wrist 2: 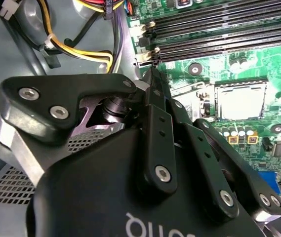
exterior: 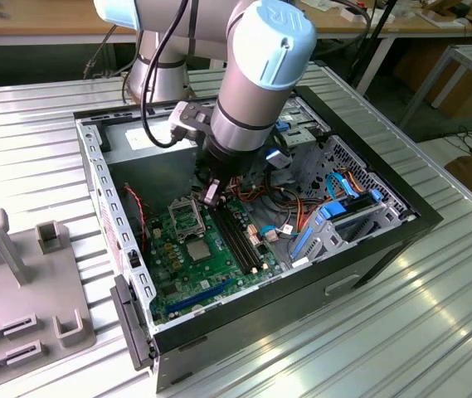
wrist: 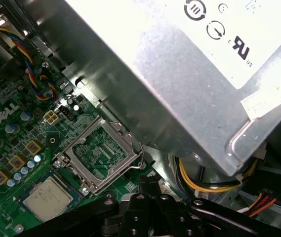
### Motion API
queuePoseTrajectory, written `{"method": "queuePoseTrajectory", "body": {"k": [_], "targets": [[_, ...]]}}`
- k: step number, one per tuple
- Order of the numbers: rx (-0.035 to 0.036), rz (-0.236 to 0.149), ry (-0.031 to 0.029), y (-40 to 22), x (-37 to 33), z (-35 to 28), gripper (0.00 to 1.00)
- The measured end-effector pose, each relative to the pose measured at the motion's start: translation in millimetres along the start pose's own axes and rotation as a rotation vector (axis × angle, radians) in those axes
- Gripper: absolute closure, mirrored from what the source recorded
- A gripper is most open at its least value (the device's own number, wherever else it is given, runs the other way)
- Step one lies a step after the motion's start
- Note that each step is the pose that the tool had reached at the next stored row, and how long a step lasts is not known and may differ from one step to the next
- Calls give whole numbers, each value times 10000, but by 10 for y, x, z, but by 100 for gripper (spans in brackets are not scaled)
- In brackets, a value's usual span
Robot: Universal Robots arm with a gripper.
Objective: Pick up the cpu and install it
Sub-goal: 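Close the cpu cover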
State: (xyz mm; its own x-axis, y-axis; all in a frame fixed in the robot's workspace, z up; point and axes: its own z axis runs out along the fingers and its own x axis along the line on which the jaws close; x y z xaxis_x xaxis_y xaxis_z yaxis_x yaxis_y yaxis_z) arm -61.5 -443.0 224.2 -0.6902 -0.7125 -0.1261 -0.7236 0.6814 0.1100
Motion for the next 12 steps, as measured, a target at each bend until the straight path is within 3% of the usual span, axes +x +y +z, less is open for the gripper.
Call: {"method": "queuePoseTrajectory", "body": {"k": [5,9,12], "targets": [[-109,-17,-111,-4,5,39,89],[-158,-156,-132,-6,6,47,89],[-284,-288,-247,-6,6,50,89]]}}
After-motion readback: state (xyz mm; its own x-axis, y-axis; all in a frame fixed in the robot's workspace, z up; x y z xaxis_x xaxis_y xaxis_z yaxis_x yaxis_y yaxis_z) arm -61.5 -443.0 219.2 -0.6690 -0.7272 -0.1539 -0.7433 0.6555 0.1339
